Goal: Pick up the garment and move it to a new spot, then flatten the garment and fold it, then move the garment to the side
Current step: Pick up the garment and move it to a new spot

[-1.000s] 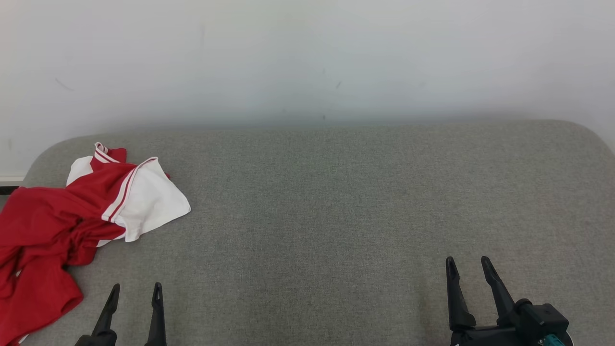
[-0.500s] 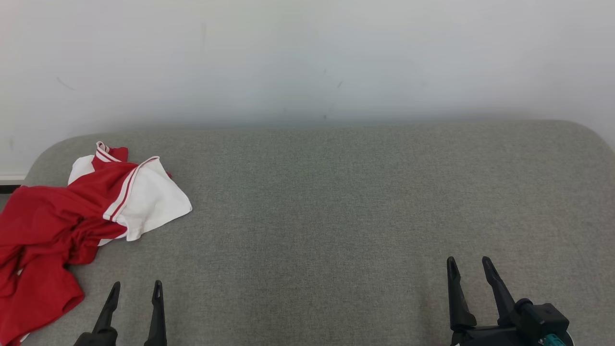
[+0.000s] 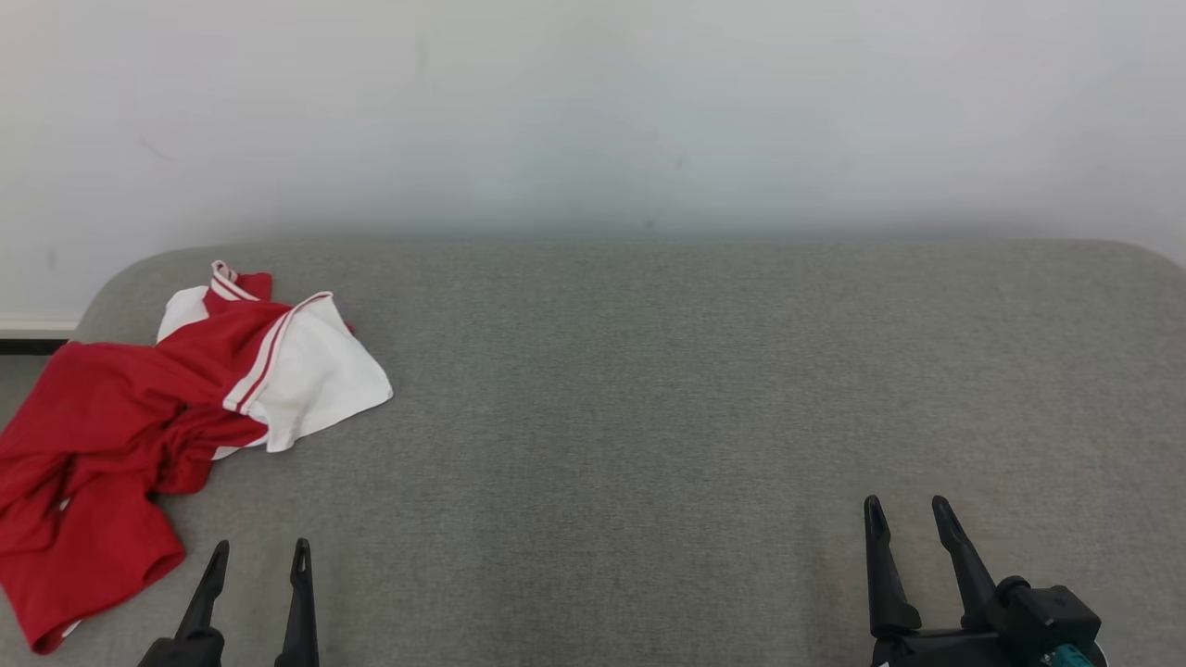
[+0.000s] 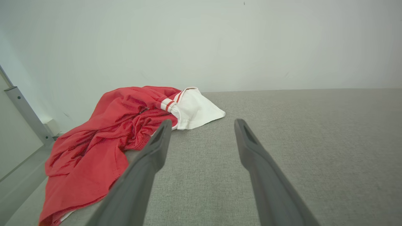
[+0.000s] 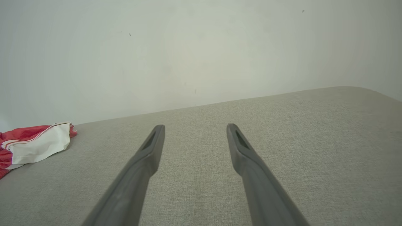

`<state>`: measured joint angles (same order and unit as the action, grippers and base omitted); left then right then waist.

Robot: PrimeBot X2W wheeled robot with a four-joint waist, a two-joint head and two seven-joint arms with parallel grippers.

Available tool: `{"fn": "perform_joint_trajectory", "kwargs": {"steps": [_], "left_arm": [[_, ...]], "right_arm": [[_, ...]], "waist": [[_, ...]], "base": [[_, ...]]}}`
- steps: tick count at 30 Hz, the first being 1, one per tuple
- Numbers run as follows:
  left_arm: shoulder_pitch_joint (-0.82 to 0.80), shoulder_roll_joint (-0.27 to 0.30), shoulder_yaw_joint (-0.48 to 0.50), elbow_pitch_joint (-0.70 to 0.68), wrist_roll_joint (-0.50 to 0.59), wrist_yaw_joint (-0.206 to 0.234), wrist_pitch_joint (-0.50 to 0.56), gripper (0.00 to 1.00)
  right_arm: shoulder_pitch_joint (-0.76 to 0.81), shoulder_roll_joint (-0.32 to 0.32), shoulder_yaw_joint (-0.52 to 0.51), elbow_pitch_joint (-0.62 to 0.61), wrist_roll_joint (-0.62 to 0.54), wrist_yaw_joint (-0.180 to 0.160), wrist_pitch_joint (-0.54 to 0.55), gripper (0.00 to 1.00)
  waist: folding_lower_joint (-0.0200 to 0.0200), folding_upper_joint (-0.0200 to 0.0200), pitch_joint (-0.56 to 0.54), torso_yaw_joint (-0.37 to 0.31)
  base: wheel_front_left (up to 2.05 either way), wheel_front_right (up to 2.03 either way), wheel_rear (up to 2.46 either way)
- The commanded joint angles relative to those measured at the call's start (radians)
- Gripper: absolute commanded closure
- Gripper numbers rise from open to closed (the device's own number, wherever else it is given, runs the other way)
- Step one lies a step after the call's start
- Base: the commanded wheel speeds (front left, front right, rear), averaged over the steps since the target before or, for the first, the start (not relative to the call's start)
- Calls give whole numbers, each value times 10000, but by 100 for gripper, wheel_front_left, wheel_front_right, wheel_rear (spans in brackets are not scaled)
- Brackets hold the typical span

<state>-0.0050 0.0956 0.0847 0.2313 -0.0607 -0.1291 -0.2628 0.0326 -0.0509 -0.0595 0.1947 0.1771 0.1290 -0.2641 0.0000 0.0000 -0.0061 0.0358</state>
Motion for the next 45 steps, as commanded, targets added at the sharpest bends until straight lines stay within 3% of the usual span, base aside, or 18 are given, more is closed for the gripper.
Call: {"fn": "perform_joint_trajectory", "kwargs": {"steps": [1, 31, 45], "left_arm": [[-72, 61, 24, 28, 44, 44, -31, 0], [-87, 192, 188, 384, -114, 322, -32, 0], [-28, 283, 469, 410, -222, 457, -32, 0]], "right_arm": [[59, 11, 20, 30, 72, 34, -7, 0], [-27, 11, 1, 320, -24, 34, -7, 0], [-104, 11, 97, 379, -92, 34, -7, 0]], "waist": [[0, 0, 10, 257], [0, 0, -47, 3710], [0, 0, -35, 4309]], "base": [[0, 0, 0], [0, 0, 0], [0, 0, 0]]}}
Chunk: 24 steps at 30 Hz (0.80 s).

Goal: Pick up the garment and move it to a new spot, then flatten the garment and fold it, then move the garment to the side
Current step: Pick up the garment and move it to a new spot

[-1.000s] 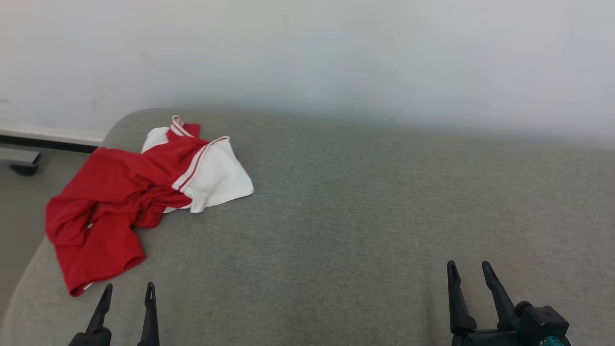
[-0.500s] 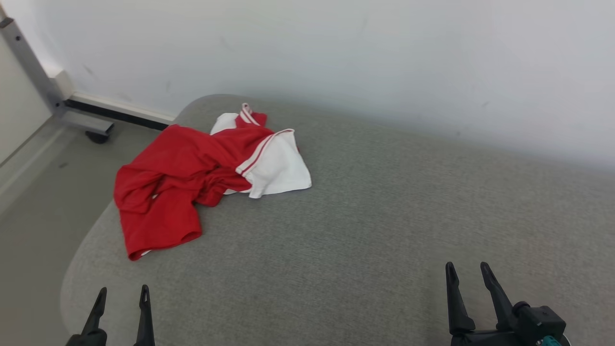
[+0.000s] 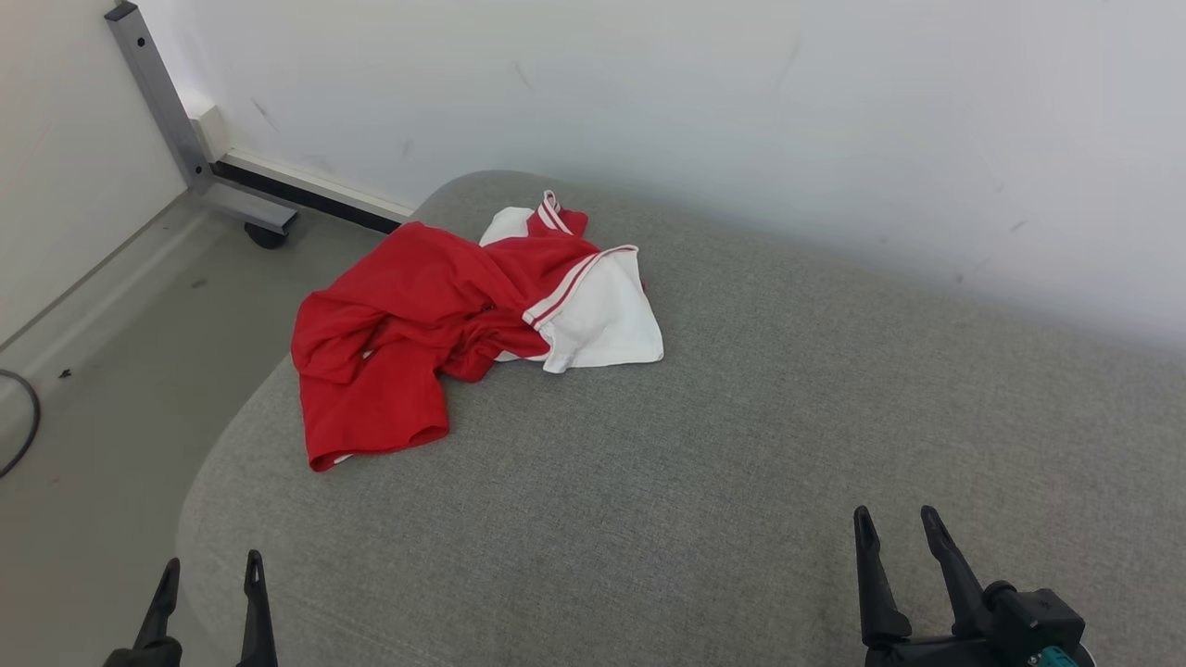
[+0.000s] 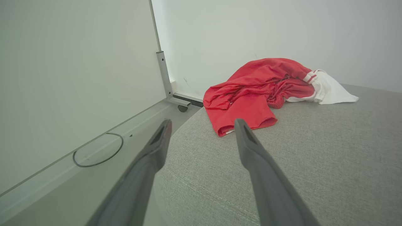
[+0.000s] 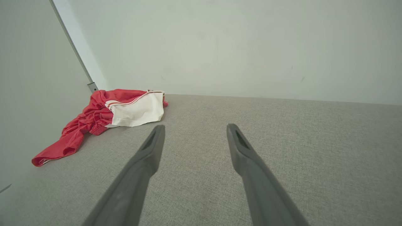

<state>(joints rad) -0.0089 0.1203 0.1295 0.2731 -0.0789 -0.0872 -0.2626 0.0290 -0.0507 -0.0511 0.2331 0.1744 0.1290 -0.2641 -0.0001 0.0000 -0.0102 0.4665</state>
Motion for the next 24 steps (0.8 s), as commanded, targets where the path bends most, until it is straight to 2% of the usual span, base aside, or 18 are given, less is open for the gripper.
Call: {"fn": "perform_joint_trajectory", "kwargs": {"steps": [1, 10, 15, 24], "left_arm": [[10, 33, 35, -18, -32, 55, -34, 0], [-25, 18, 133, -65, -99, 92, -34, 0], [-666, 184, 225, 106, -418, -100, -33, 0], [-3381, 1275, 469, 706, -1304, -377, -33, 0]], "right_arm": [[-71, 9, 22, -8, -70, 34, -7, 0], [-121, 9, 123, -51, -113, 34, -7, 0], [-310, 8, 176, -79, -269, 34, -7, 0], [-1002, 6, 86, -340, -797, 34, -7, 0]], "waist": [[1, 0, 11, 2], [1, 0, 126, -164], [1, 0, 412, -457], [1, 0, 1701, -1892]], "base": [[0, 0, 0], [0, 0, 0], [0, 0, 0], [0, 0, 0]]}}
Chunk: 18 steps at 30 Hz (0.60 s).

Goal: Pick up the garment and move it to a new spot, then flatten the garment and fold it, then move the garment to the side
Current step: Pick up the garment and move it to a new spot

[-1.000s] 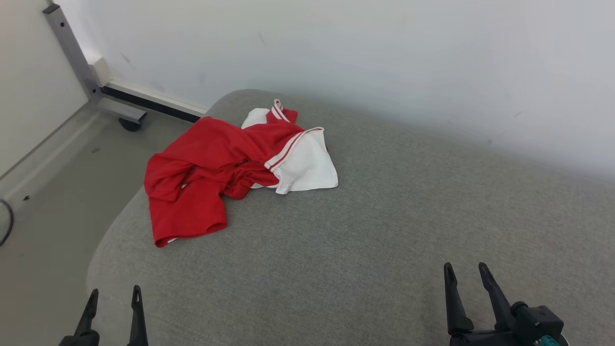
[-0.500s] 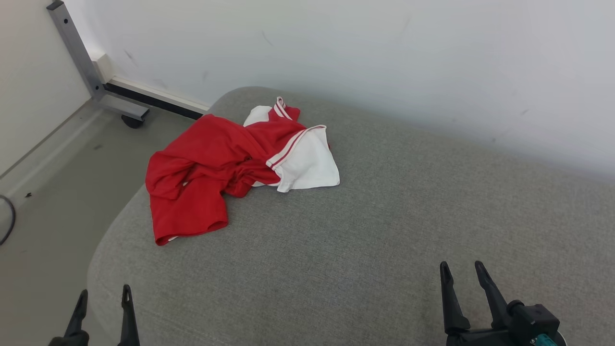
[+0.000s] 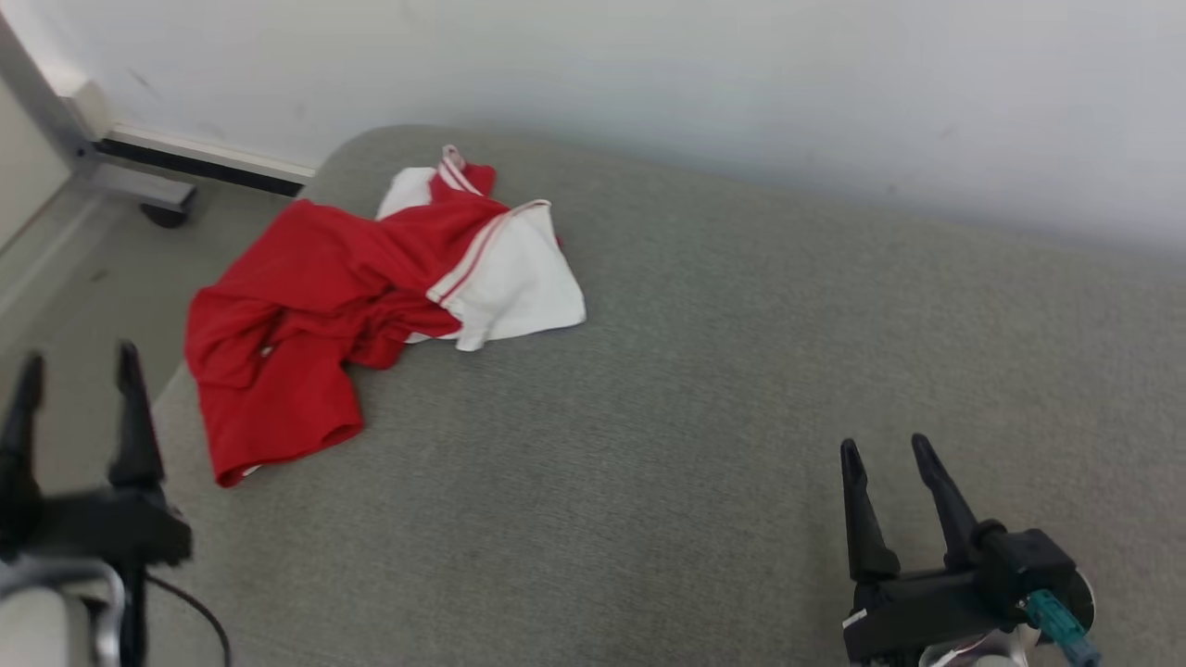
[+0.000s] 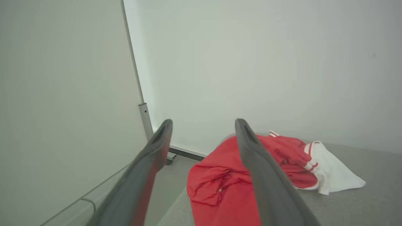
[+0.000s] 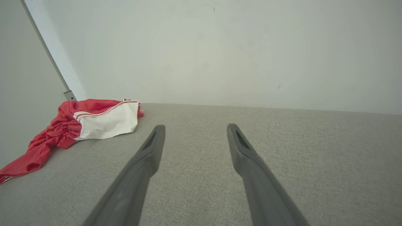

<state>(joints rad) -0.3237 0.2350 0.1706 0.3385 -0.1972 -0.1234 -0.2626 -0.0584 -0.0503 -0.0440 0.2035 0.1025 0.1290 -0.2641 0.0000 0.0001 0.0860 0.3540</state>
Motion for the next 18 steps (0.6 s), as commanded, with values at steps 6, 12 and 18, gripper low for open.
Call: {"fn": "perform_joint_trajectory", "kwargs": {"steps": [6, 12, 18], "left_arm": [[-1852, 1029, 228, 608, -844, -96, -33, 0], [-3212, 2086, -419, 1622, -1779, -62, 83, 0], [-4204, 3023, -1337, 2745, -2727, -61, 491, 0]], "right_arm": [[-552, 7, -182, -390, -306, 34, -7, 0], [-764, 12, -399, -732, -357, 34, -7, 0], [-880, 15, -410, -1002, -273, 34, -7, 0]], "waist": [[0, -1, 1762, -1832], [0, -1, 2511, -2584], [0, -1, 2952, -3035]], "base": [[0, 0, 0], [0, 0, 0], [0, 0, 0]]}}
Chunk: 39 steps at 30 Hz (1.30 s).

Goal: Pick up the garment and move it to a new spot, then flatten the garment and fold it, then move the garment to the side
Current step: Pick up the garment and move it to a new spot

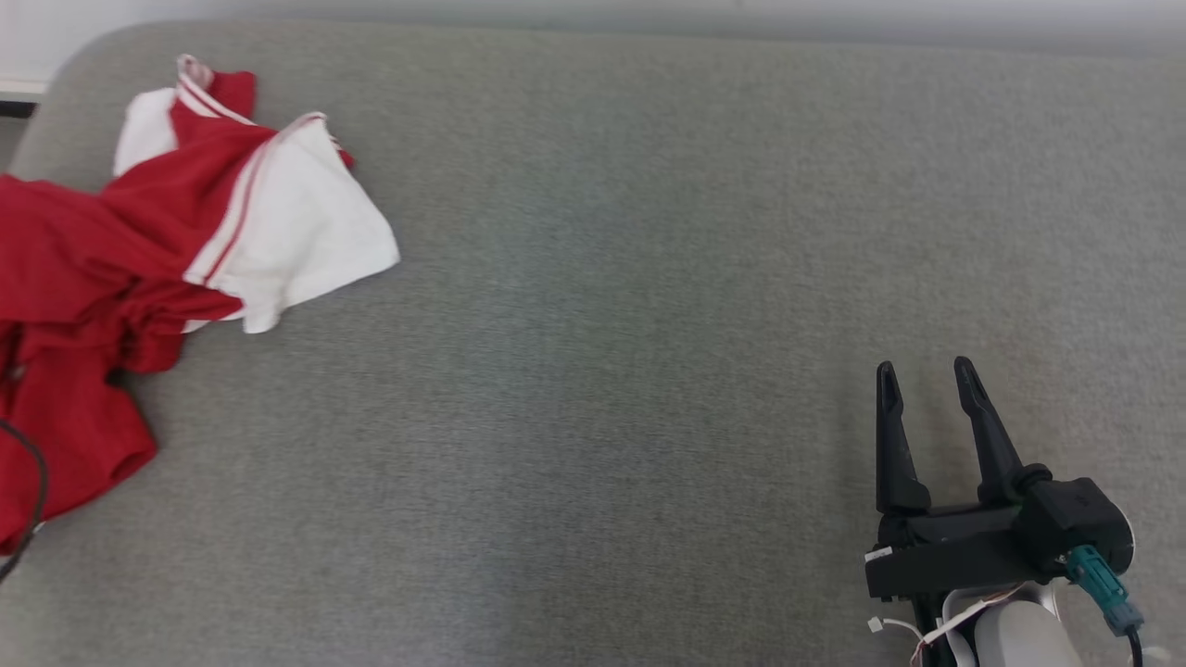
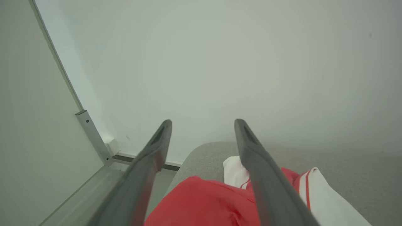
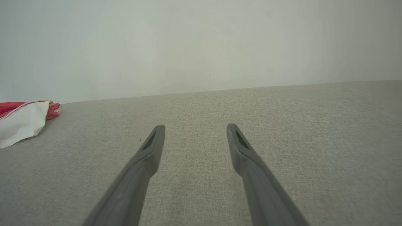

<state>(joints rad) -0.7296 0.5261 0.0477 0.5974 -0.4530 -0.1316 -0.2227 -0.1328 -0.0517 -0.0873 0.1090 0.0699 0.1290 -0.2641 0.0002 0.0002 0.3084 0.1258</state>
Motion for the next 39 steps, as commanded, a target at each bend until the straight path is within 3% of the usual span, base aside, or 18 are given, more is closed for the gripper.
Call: {"fn": "perform_joint_trajectory", "kwargs": {"steps": [1, 7, 15, 25, 26, 27, 28, 29, 39], "left_arm": [[-271, 271, -271, 338, -237, 21, 146, 0], [-736, 801, -1423, 1398, -1143, 20, 1115, 0], [-949, 1010, -2392, 2333, -2232, 19, 2667, 0], [-1078, 862, -3277, 3173, -3536, 20, 4715, 0], [-1087, 841, -3333, 3270, -3595, 19, 4743, 3], [-1103, 828, -3403, 3351, -3599, 19, 4728, 57], [-1148, 869, -3458, 3448, -3552, 20, 4600, 90], [-1188, 883, -3509, 3551, -3528, 20, 4514, 100], [-2110, 1087, -3700, 3803, -2835, 37, 1770, 100]], "right_arm": [[-148, 28, 36, -80, 77, 34, -6, 0], [-161, 28, 94, -119, 176, 34, -6, 0], [-167, 28, 125, -77, 268, 34, -6, 0], [-100, 28, 178, -147, 330, 34, -6, 0], [-105, 28, 186, -153, 330, 34, -6, 0], [-111, 28, 189, -158, 330, 34, -6, 0], [-121, 28, 196, -160, 331, 34, -6, 0], [-130, 28, 196, -159, 332, 34, -6, 0], [36, 30, 108, -51, 358, 34, -6, 0]], "waist": [[-2, -2, 764, -815], [-2, -2, 804, -1045], [-2, -2, 700, -1219], [-2, -2, 690, -1442], [-2, -2, 690, -1461], [-2, -2, 690, -1481], [-2, -2, 692, -1501], [-2, -2, 691, -1518], [-2, -2, 269, -1359]], "base": [[0, 0, 0], [0, 0, 0], [0, 0, 0], [0, 0, 0], [0, 0, 0], [0, 0, 0], [0, 0, 0], [0, 0, 0], [0, 0, 0]]}}
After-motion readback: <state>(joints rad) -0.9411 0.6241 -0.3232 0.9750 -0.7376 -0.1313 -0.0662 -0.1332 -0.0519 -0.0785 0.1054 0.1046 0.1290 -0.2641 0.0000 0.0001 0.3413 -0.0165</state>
